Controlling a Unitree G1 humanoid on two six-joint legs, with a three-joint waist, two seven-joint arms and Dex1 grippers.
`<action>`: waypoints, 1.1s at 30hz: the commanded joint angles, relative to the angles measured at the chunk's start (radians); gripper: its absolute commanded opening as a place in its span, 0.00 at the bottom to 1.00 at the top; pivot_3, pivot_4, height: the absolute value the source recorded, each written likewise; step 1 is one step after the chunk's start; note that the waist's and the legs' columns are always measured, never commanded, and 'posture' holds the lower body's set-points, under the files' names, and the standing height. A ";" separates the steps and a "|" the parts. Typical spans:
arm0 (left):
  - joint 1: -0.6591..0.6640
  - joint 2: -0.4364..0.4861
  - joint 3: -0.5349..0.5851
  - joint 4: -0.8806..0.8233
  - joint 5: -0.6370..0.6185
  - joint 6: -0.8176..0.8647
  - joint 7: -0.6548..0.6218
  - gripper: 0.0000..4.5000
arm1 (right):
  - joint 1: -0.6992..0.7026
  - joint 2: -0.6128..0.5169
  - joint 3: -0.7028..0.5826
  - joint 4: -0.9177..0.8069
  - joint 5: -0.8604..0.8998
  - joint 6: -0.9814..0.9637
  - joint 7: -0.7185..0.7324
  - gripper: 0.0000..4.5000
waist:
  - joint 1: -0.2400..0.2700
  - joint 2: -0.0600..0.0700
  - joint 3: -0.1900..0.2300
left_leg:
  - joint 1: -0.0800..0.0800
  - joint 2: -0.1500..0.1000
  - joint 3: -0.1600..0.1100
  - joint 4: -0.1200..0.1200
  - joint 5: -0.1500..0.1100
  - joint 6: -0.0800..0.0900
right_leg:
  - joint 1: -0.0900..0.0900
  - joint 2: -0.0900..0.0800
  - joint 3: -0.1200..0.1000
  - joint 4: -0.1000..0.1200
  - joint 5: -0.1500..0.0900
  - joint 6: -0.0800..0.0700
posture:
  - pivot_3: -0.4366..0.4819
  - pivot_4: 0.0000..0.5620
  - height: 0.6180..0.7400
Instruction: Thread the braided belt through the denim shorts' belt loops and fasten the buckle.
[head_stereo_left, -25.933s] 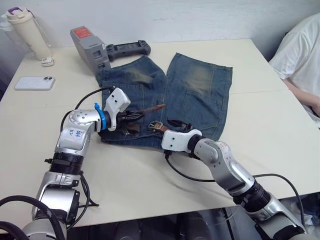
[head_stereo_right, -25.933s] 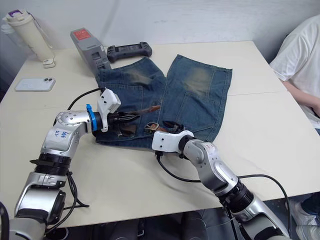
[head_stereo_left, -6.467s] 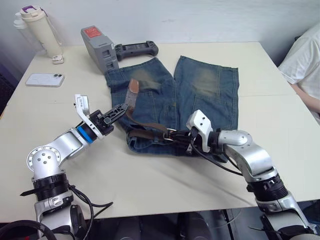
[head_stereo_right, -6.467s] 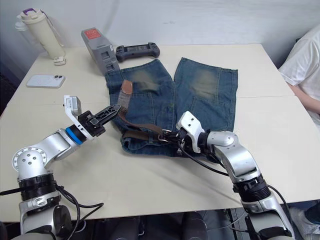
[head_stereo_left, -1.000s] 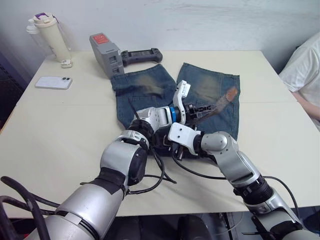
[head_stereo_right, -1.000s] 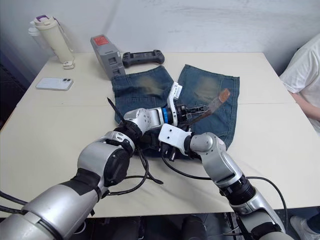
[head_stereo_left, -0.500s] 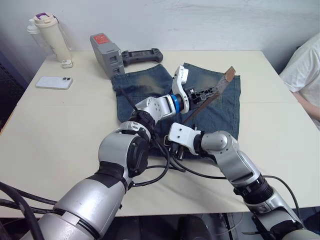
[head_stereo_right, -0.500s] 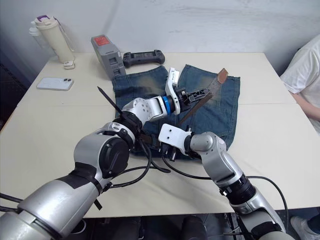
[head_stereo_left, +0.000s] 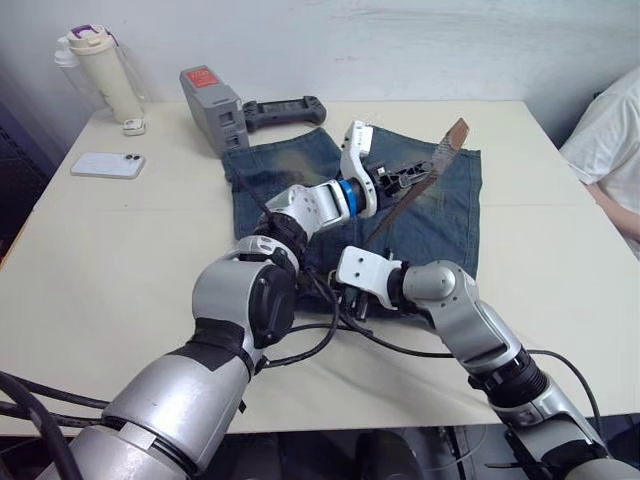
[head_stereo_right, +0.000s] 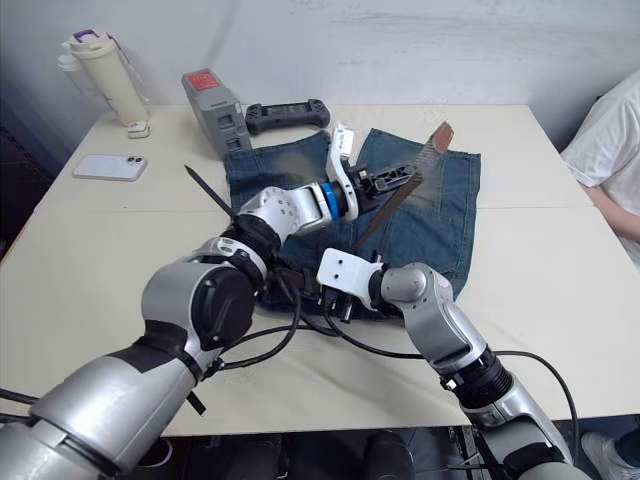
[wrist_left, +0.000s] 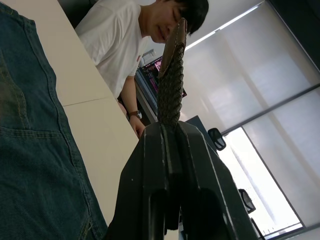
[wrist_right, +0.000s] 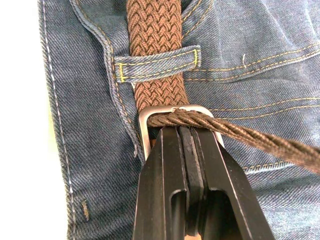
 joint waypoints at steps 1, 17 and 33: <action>-0.019 0.052 -0.004 -0.100 -0.021 0.053 -0.118 0.00 | 0.113 0.004 0.152 0.138 0.066 0.020 0.119 0.01 | -0.002 0.000 0.000 | 0.000 0.000 0.000 0.000 0.000 0.000 | 0.000 0.000 0.000 0.000 0.000 0.000 | 0.48 0.27 1.00; 0.206 0.177 -0.183 -0.557 -0.083 0.527 -0.283 0.00 | 0.079 -0.020 0.099 0.092 0.097 0.070 0.098 0.01 | -0.004 0.000 0.000 | 0.001 0.005 0.005 0.000 -0.001 -0.002 | -0.004 0.005 0.008 0.001 0.000 0.000 | 0.48 0.27 1.00; 0.366 0.165 -0.127 -0.796 -0.192 0.621 -0.089 0.00 | 0.094 -0.042 -0.083 -0.097 0.222 0.222 0.025 0.01 | 0.006 0.000 0.000 | -0.001 0.005 0.005 0.001 -0.002 -0.002 | -0.003 0.006 0.010 -0.001 0.000 0.000 | 0.48 0.27 1.00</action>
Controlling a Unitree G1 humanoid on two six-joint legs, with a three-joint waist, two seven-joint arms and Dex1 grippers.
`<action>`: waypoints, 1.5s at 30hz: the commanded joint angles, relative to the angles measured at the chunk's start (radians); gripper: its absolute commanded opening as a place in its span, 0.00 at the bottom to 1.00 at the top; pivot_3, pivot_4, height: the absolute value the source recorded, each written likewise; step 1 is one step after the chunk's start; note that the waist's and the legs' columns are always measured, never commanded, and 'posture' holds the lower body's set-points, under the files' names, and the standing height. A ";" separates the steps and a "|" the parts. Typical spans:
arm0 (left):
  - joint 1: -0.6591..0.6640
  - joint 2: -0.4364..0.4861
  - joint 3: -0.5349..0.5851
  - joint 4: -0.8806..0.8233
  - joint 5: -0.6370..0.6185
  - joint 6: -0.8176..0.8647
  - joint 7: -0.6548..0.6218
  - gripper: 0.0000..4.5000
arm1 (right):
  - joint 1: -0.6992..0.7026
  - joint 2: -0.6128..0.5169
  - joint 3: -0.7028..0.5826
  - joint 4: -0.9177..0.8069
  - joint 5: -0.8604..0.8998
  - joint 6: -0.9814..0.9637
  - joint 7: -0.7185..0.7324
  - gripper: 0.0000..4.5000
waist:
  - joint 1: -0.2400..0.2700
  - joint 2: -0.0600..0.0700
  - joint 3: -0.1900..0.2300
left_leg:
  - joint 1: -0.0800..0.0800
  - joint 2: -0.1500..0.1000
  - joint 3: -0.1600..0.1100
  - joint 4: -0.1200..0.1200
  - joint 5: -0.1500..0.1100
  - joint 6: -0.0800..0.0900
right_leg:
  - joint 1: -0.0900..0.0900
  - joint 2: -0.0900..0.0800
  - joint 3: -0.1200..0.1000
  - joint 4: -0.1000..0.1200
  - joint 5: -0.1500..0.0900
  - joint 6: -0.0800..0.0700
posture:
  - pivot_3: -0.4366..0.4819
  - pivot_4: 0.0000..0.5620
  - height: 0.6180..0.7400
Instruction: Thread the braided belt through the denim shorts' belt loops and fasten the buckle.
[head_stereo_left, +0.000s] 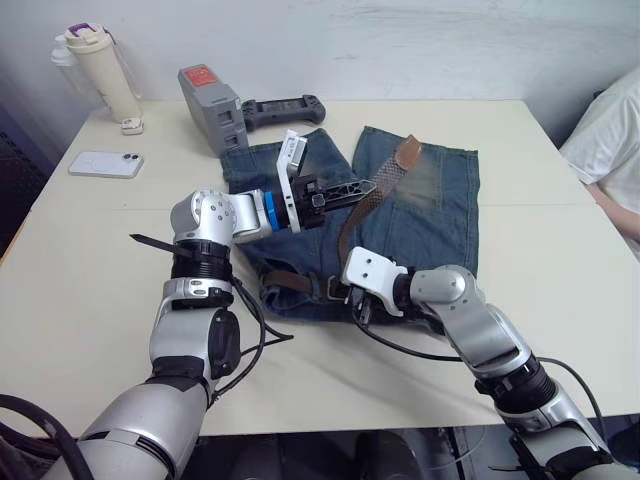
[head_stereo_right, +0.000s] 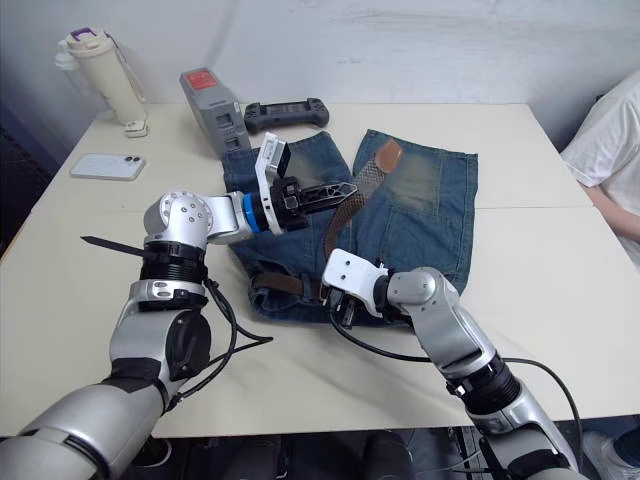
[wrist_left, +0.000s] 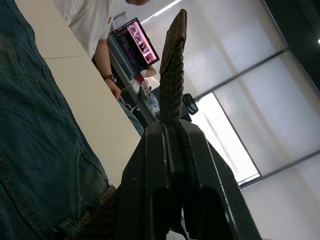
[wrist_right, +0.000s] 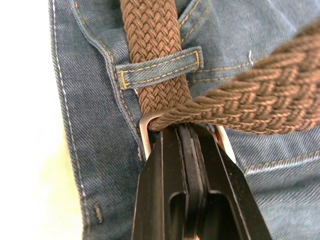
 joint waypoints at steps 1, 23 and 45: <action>0.001 0.004 0.003 -0.038 -0.033 -0.017 0.005 0.00 | 0.041 -0.046 -0.005 -0.035 0.057 0.091 0.028 0.01 | 0.003 0.000 0.001 | 0.000 0.000 0.000 0.000 0.000 0.000 | 0.000 0.000 0.000 0.000 0.000 0.000 | 0.48 0.27 1.00; 0.063 0.064 -0.162 -0.085 0.030 -0.175 -0.024 0.00 | 0.120 -0.350 -0.146 -0.315 0.147 0.108 -0.120 0.82 | 0.021 0.000 0.005 | -0.012 0.000 0.006 0.004 0.000 0.001 | -0.017 0.000 0.007 0.007 0.000 0.000 | 0.48 0.27 1.00; 0.000 0.094 -0.192 0.025 0.075 -0.286 -0.067 0.00 | 0.222 -0.262 0.111 -0.197 -0.300 -0.249 -0.381 0.82 | 0.019 0.000 0.005 | -0.019 0.000 0.008 0.014 -0.001 0.002 | -0.026 0.000 0.010 0.013 0.000 0.000 | 0.48 0.27 1.00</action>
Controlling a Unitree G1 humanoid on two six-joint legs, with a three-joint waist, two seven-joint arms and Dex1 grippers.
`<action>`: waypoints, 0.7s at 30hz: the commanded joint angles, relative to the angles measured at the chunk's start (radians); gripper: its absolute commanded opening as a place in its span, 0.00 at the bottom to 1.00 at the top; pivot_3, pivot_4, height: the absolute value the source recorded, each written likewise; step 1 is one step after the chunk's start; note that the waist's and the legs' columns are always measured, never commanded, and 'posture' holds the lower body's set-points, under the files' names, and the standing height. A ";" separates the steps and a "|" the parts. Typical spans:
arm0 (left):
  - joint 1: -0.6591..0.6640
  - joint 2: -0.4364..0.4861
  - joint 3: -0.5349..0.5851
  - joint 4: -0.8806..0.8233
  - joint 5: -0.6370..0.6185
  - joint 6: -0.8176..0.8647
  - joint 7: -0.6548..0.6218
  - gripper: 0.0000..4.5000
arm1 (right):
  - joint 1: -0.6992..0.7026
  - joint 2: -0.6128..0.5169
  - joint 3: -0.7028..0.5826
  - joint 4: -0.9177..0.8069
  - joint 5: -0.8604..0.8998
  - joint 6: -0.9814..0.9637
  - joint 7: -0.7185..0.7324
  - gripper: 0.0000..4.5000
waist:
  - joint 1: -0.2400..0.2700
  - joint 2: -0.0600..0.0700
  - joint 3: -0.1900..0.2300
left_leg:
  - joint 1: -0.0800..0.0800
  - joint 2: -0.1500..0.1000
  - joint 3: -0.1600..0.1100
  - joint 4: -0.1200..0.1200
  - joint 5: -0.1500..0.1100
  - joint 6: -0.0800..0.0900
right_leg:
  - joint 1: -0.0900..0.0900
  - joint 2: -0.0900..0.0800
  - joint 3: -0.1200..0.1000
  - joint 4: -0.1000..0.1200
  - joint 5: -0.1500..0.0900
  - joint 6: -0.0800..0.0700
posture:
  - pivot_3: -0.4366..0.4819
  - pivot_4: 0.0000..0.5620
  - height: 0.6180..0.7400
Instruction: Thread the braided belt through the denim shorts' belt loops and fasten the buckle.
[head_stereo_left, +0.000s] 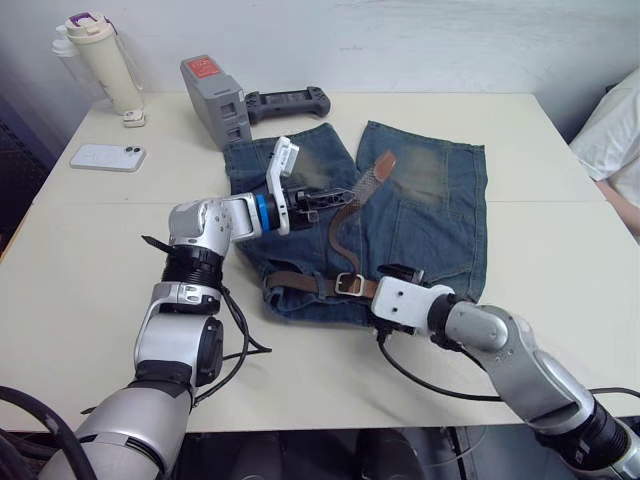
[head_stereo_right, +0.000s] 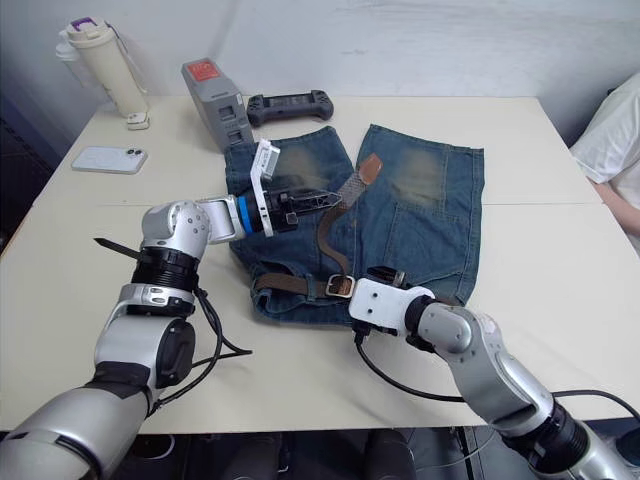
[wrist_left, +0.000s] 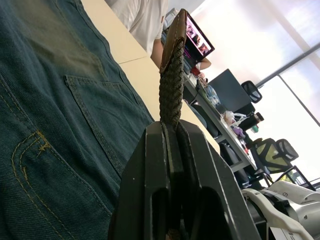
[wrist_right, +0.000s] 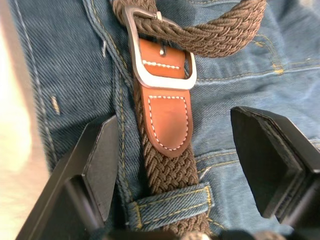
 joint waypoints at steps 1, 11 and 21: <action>-0.036 0.001 -0.005 -0.013 -0.001 -0.011 -0.023 0.00 | 0.023 0.019 0.009 0.040 -0.099 -0.019 -0.058 0.82 | 0.000 0.000 0.000 | 0.000 0.000 0.000 0.000 0.000 0.000 | 0.000 0.000 0.000 0.000 0.000 0.000 | 0.48 0.27 1.00; -0.015 0.008 -0.028 -0.031 0.001 0.003 -0.044 0.00 | 0.123 0.056 -0.043 0.040 -0.245 -0.123 -0.185 0.82 | 0.007 0.000 0.000 | 0.000 0.000 0.001 0.001 -0.001 0.001 | 0.000 0.000 0.001 0.001 0.000 0.000 | 0.48 0.27 1.00; -0.009 0.047 -0.084 -0.050 0.084 -0.109 -0.054 0.00 | 0.128 0.127 -0.092 0.057 -0.250 -0.186 -0.186 0.02 | 0.000 0.000 0.000 | 0.000 0.000 0.002 0.001 -0.001 0.002 | -0.001 0.000 0.002 0.002 0.000 0.000 | 0.48 0.27 1.00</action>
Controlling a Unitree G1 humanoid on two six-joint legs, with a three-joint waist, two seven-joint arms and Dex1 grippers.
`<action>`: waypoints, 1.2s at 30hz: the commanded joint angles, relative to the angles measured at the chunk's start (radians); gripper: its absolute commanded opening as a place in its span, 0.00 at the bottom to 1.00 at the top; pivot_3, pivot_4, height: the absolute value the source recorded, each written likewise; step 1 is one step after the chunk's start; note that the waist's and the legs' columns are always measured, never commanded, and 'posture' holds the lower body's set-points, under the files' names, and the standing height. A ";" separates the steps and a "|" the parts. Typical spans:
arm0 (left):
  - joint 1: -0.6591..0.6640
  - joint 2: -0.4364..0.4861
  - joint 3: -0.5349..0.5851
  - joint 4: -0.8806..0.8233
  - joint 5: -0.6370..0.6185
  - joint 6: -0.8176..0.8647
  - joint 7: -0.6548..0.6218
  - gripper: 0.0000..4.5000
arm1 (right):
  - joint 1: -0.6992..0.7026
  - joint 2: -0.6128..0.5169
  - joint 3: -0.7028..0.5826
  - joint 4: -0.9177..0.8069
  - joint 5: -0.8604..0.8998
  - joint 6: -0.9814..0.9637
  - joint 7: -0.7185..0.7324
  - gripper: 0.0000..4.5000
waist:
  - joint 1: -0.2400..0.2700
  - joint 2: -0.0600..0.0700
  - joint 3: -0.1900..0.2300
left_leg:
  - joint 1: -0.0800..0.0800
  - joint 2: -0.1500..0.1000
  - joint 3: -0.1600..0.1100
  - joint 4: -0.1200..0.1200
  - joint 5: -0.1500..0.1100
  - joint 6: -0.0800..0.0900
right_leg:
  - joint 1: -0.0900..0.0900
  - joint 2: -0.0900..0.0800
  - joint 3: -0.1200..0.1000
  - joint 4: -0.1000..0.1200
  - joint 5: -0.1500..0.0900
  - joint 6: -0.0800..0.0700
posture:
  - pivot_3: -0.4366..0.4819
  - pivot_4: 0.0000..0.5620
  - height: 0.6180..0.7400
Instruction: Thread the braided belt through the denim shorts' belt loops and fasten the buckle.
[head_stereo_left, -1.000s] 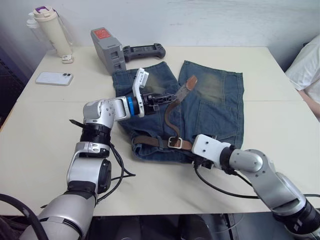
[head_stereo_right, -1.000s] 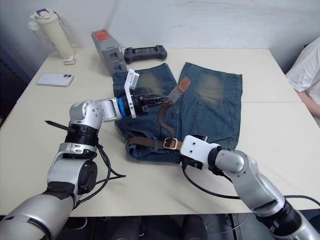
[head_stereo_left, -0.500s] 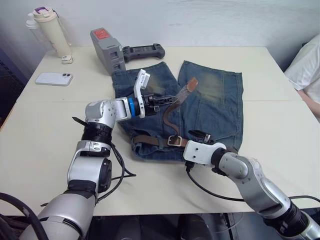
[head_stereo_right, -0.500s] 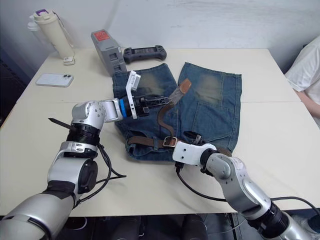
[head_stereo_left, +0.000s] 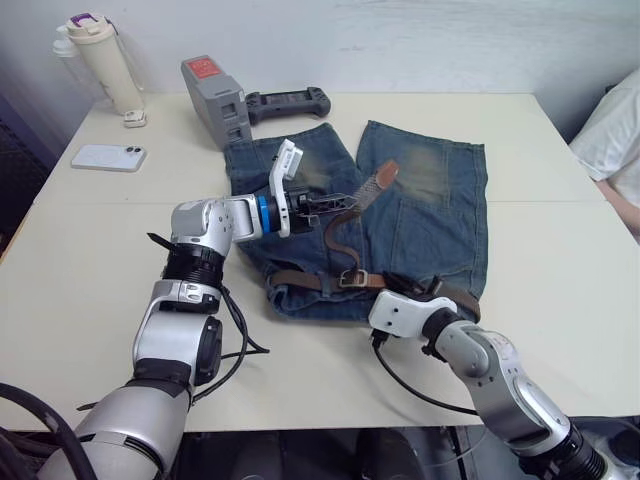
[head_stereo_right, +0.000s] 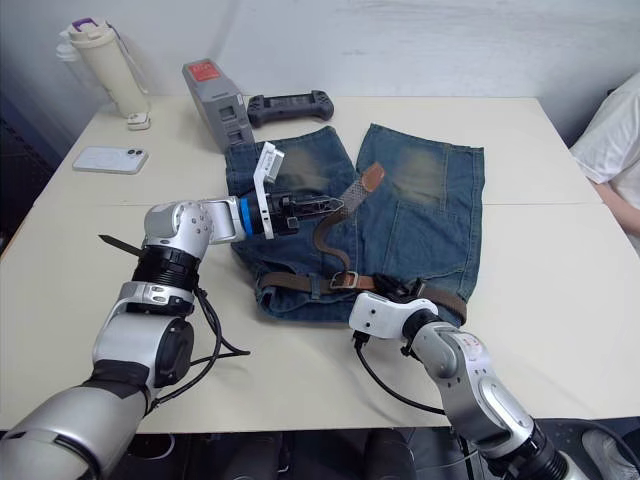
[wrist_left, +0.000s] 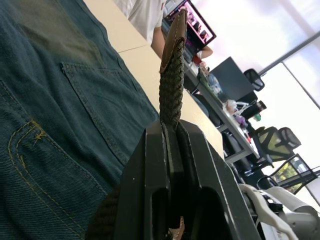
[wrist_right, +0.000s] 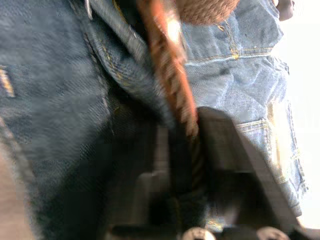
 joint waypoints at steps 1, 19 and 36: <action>0.000 0.032 -0.020 -0.053 0.042 -0.092 -0.023 0.00 | -0.009 0.017 -0.062 -0.020 0.003 -0.019 0.002 0.02 | 0.000 0.000 0.000 | 0.000 0.000 0.000 0.000 0.000 0.000 | 0.000 0.000 0.000 0.000 0.000 0.000 | 0.48 0.27 1.00; 0.145 0.187 -0.331 -0.235 0.466 -1.016 -0.236 0.00 | -0.075 0.085 -0.133 -0.026 0.029 0.030 0.088 0.02 | 0.001 0.000 0.000 | -0.001 0.000 0.002 0.001 0.000 0.000 | -0.001 0.000 0.001 0.000 0.000 0.000 | 0.48 0.27 1.00; 0.106 0.242 -0.331 -0.069 0.605 -1.287 -0.144 0.00 | -0.061 0.110 -0.123 -0.024 0.021 0.045 0.104 0.02 | -0.001 0.000 0.000 | -0.001 0.000 0.002 0.001 0.000 0.001 | -0.002 0.000 0.001 0.001 0.000 0.000 | 0.48 0.27 1.00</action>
